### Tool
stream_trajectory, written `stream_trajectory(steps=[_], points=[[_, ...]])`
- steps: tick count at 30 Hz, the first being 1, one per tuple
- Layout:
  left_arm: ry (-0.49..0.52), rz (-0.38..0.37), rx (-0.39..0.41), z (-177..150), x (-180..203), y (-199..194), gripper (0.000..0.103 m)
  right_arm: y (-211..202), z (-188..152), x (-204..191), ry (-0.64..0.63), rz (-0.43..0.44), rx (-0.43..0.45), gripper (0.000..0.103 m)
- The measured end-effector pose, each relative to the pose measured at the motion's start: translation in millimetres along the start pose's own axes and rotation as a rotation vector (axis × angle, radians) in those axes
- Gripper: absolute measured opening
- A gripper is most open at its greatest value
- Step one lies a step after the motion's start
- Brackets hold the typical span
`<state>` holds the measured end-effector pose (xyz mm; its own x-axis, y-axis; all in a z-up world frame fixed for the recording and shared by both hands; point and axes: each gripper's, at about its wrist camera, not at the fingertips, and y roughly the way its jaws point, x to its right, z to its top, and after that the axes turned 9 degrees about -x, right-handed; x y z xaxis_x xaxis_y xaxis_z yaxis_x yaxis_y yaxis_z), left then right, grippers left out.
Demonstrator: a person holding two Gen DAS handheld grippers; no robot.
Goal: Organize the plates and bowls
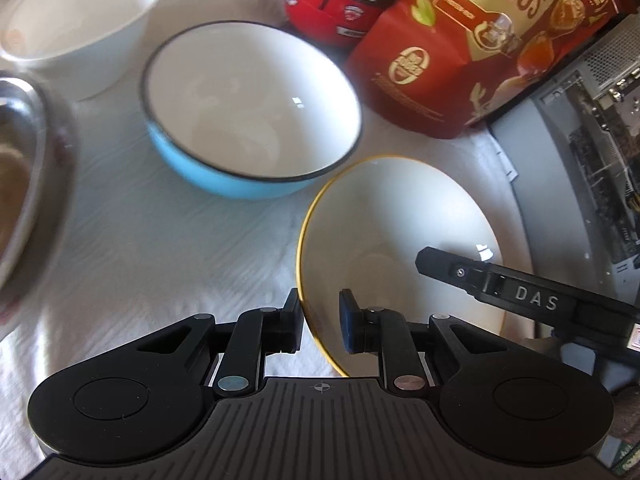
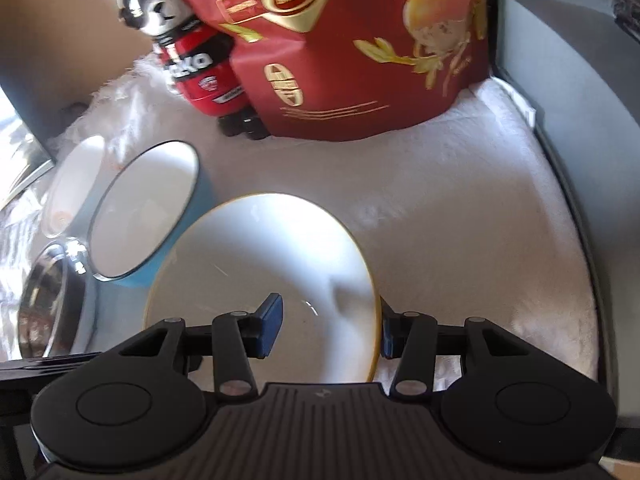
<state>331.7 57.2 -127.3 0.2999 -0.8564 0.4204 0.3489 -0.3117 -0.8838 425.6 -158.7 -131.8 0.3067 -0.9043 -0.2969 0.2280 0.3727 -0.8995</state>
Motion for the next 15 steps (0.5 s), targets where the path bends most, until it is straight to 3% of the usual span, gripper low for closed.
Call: stream_trajectory(steps=[9, 15], points=[[-0.091, 0.024, 0.027, -26.2, -40.6, -35.6, 0.021, 4.5, -23.8, -40.5, -0.100, 0.057, -0.073, 0.047], [-0.127, 0.103, 0.051, -33.9, -59.9, -52.0, 0.021, 14.1, -41.6, -71.7, -0.174, 0.114, -0.141, 0.047]])
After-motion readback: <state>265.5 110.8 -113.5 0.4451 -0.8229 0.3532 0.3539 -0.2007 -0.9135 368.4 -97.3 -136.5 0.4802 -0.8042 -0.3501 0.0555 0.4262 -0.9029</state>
